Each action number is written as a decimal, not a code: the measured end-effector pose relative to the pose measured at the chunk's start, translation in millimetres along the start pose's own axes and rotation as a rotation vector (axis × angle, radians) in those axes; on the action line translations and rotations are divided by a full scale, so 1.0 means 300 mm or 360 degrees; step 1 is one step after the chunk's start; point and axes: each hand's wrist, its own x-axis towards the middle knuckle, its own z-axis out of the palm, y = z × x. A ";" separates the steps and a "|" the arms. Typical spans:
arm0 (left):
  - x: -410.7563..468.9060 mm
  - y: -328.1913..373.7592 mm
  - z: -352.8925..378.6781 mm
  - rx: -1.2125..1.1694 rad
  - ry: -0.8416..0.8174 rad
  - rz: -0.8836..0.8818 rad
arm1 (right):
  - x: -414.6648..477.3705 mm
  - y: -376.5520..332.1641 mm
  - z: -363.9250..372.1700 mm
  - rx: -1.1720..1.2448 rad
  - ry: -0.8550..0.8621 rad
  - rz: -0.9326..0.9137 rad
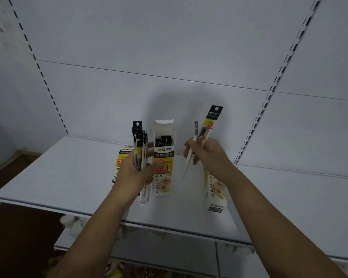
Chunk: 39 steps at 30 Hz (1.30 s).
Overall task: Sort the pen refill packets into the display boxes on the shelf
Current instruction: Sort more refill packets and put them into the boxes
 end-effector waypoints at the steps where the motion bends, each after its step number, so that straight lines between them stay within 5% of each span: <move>1: -0.001 0.000 0.000 -0.0001 0.0002 -0.0001 | -0.003 -0.009 -0.007 0.0045 0.0031 0.0015; 18: 0.001 -0.006 0.005 0.0007 -0.0032 0.0024 | -0.065 -0.312 -0.047 0.0327 0.0804 -0.0385; 27: 0.000 -0.011 0.018 0.0059 -0.0063 0.0070 | -0.011 -0.295 0.069 -0.0163 0.0448 -0.0484; 39: 0.004 -0.020 0.002 0.0031 -0.0059 0.0067 | -0.007 -0.260 0.099 -0.0396 0.0300 -0.0419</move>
